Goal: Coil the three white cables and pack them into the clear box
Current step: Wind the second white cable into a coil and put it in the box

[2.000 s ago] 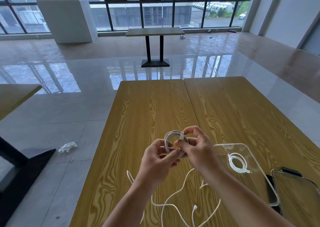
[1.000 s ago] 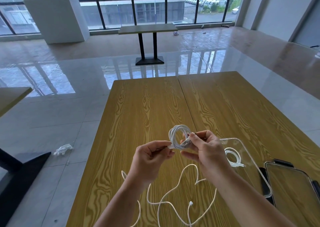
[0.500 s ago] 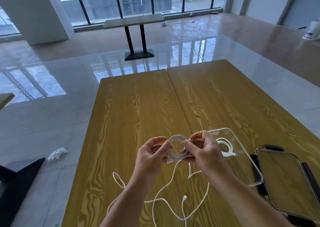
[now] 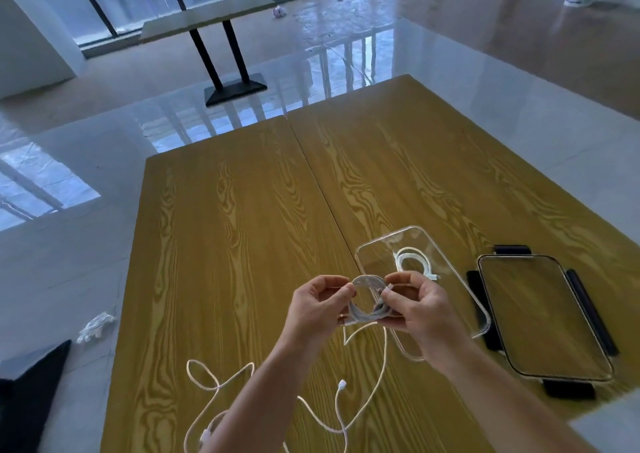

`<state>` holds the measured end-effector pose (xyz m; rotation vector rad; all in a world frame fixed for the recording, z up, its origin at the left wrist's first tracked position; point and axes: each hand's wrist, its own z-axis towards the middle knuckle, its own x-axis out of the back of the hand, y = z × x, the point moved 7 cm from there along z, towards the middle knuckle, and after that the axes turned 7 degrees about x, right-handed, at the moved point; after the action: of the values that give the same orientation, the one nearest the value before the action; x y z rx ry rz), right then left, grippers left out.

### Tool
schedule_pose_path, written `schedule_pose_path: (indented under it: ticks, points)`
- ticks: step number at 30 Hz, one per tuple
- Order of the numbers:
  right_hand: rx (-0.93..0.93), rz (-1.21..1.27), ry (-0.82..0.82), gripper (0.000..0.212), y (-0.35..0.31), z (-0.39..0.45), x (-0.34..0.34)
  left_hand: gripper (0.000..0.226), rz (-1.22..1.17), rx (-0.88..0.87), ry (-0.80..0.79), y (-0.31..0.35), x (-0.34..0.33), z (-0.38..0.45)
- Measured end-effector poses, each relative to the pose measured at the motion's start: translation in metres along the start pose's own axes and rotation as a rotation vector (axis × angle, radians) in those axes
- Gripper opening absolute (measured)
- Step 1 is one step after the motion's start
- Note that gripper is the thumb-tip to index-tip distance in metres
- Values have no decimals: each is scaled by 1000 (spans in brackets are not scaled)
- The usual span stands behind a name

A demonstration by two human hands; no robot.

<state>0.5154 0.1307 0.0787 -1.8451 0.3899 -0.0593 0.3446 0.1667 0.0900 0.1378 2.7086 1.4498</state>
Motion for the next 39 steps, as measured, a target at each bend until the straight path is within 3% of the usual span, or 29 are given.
schedule_pose_path:
  ticks: [5,11,21,27,34,36,39]
  points:
    - [-82,107,111,19,22,16,33,18,146,89,0,-18,-26,17]
    - [-160,223,247,14,37,32,52,32,87,234,26,-41,-50,40]
    - [-310,312,301,17,72,56,58,37,112,246,110,-45,-68,87]
    - [-384,369,343,21,94,74,51,40,433,144,186,-30,-70,121]
    - [-455,471,417,20,118,91,50,49,780,92,153,-21,-84,153]
    - [-489,468,448,20,127,95,49,45,835,122,137,-22,-87,159]
    - [-524,492,480,18,137,99,46,8,843,209,113,-23,-93,165]
